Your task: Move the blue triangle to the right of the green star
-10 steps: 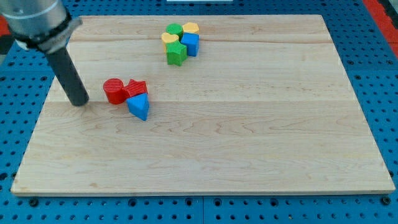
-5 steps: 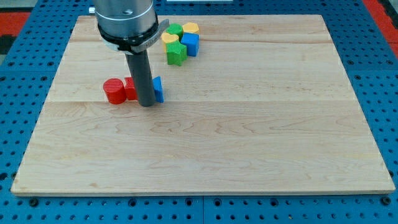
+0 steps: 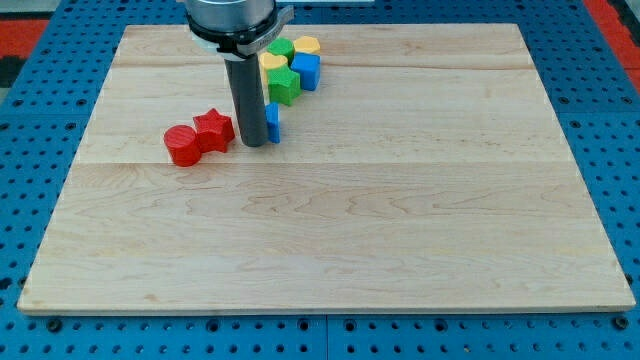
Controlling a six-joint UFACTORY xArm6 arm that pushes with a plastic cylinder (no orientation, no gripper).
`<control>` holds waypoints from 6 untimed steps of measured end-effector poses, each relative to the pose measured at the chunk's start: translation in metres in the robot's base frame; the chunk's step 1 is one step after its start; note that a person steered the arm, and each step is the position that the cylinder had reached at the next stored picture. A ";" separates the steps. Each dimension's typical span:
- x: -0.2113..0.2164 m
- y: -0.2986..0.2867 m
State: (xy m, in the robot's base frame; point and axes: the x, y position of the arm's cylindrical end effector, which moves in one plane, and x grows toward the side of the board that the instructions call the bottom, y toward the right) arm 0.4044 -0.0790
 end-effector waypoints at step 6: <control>-0.037 0.062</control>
State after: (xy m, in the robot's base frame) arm 0.3677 -0.0167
